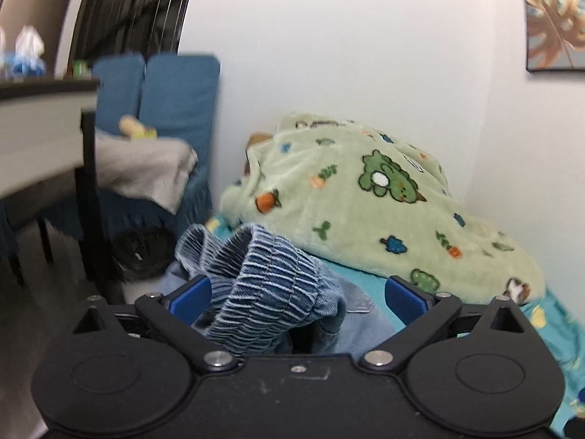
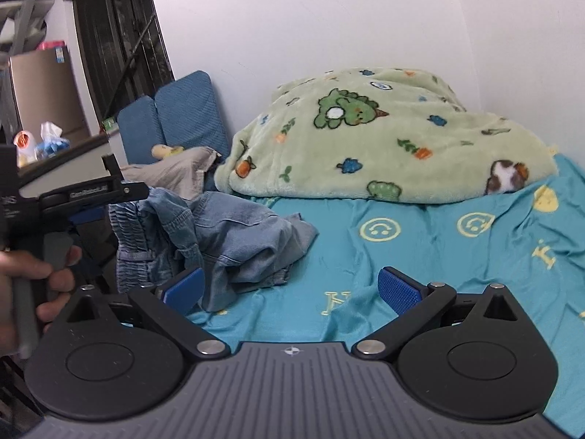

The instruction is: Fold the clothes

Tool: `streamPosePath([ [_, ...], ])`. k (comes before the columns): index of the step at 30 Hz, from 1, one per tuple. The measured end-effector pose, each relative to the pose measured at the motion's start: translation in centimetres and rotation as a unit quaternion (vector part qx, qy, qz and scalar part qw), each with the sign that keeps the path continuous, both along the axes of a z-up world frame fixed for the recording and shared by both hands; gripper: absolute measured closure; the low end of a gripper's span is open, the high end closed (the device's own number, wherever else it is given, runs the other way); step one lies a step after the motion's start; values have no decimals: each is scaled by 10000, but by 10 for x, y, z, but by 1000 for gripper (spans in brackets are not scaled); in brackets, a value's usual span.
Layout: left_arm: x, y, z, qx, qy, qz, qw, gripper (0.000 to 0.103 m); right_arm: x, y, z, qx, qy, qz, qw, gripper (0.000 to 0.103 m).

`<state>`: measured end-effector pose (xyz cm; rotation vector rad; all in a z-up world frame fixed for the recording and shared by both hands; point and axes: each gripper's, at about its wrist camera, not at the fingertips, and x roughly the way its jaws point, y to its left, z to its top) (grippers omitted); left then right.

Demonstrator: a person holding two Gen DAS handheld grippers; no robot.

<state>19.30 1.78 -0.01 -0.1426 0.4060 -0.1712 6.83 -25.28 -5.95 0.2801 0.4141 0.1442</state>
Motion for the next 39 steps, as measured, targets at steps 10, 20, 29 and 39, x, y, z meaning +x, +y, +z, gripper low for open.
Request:
streamPosePath([
  [10, 1, -37, 12, -7, 15, -245, 9997, 90, 2, -26, 2, 429, -55, -153, 9989, 1],
  [20, -43, -127, -13, 746, 227, -1251, 9891, 99, -17, -65, 20, 743, -390, -617, 9946, 1],
  [29, -67, -157, -78, 813, 732, -1691, 9795, 96, -14, -87, 14, 878, -339, -771, 9926, 1],
  [39, -117, -120, -45, 736, 727, -1608, 9816, 58, -7, -75, 10, 662, -280, -362, 9968, 2],
])
